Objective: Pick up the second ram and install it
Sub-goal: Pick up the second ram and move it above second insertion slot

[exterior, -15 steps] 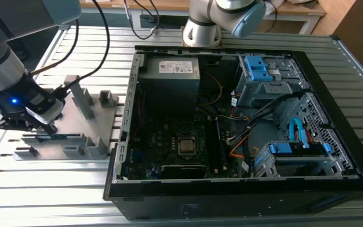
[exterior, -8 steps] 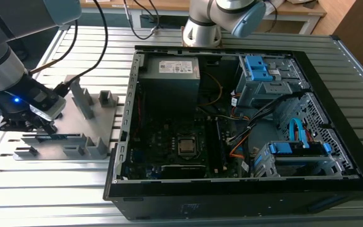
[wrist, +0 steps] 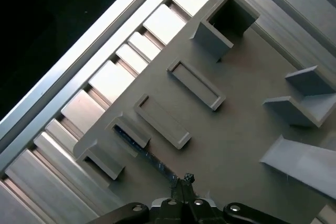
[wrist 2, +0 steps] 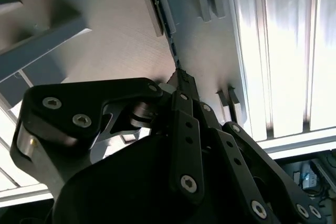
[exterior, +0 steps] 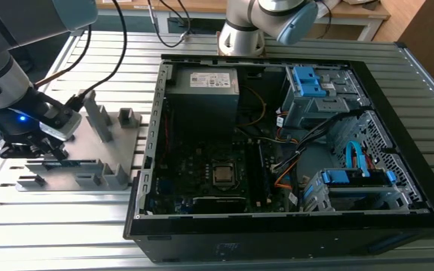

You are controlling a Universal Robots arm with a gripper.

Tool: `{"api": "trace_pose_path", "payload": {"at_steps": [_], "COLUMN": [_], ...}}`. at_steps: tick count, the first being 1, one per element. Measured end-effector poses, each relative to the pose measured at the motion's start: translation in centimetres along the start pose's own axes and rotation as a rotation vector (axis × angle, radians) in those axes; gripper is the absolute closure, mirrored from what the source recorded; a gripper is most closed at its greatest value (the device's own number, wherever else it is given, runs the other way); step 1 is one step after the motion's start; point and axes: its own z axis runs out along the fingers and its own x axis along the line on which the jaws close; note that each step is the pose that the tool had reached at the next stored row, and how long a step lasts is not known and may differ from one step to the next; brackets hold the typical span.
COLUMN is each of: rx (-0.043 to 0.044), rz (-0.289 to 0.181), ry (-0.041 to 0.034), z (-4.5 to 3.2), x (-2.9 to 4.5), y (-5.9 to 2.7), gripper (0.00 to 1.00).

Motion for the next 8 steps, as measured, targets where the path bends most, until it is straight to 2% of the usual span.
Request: {"api": "trace_pose_path", "payload": {"at_steps": [8], "rx": [-0.0021], "rz": [-0.092], "ry": [0.0033], "z": [0.01], "x": [0.0], "y": [0.0], "gripper": [0.9]}}
